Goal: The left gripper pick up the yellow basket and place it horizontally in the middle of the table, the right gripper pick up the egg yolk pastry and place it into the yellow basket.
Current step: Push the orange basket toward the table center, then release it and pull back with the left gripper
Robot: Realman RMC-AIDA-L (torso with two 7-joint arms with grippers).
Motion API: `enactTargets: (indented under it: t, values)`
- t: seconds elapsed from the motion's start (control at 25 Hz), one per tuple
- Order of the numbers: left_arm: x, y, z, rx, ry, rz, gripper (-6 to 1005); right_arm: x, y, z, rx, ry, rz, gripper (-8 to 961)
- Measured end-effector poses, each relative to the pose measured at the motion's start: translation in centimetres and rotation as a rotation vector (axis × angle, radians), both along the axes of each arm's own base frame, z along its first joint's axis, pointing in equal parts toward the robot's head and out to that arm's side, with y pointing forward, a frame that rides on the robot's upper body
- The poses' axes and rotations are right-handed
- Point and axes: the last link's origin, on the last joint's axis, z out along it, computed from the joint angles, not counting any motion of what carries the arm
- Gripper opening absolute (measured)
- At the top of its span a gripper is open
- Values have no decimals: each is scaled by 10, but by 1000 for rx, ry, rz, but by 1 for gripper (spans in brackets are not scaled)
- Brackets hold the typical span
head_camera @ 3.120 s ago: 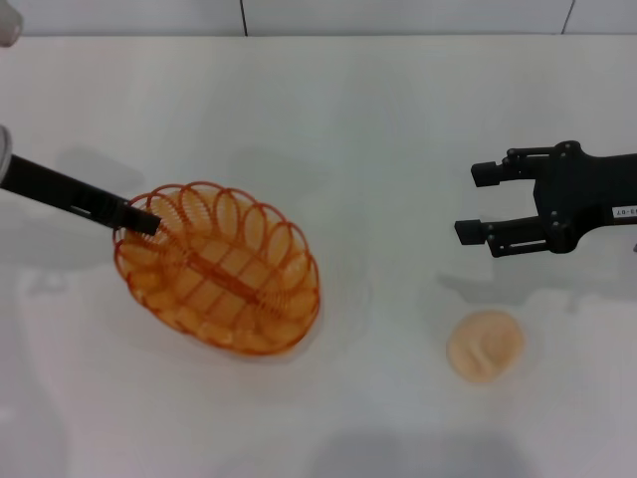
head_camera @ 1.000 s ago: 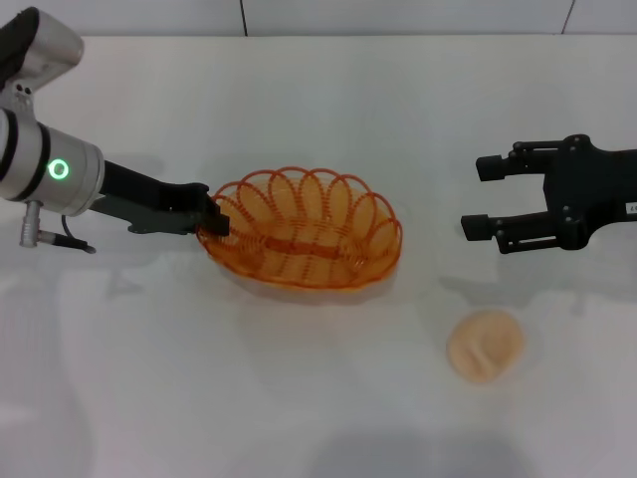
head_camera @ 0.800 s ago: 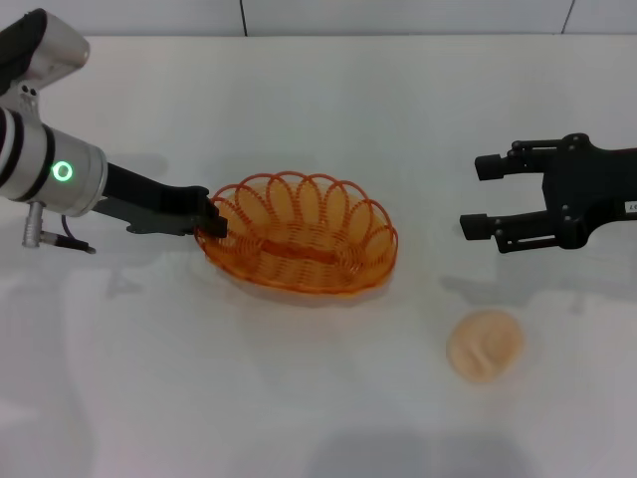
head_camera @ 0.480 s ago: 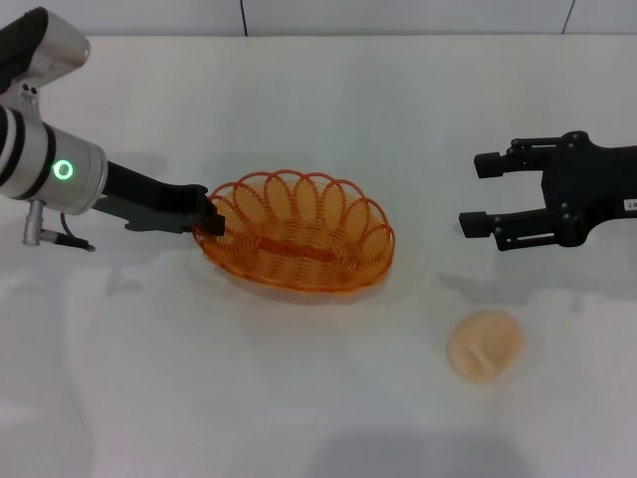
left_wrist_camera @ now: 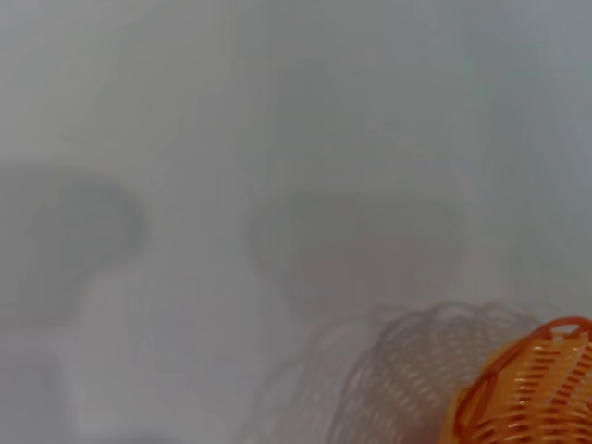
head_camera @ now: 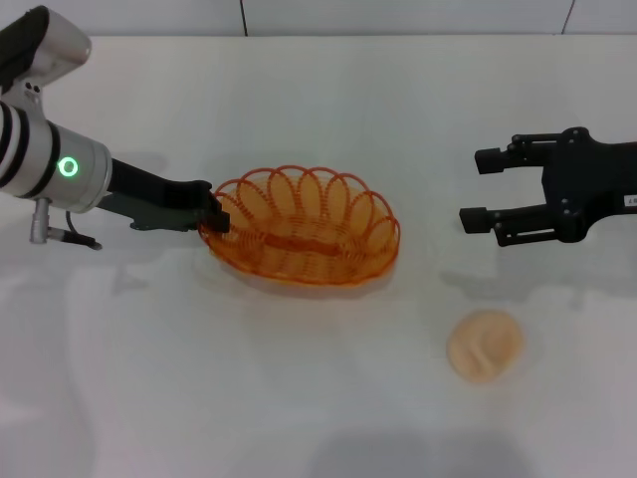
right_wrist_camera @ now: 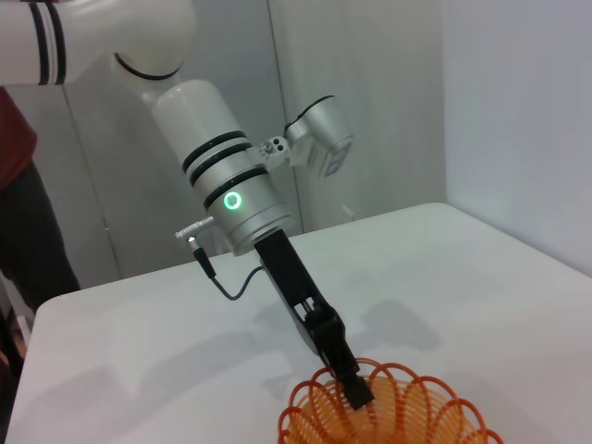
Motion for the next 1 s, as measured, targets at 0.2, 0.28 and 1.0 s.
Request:
enactTargets:
  t: [0.2,0.28,1.0]
  values:
    - [2,1,-1,14,-26,22,85,1,0,1,0,1,-4,733]
    - [2,1,-2,13,-30,28,85,1,0,1,-1,1,-4,732]
    - [-4,0,-9,15,-15,48,84,0,-1,0,-8,3,3,730]
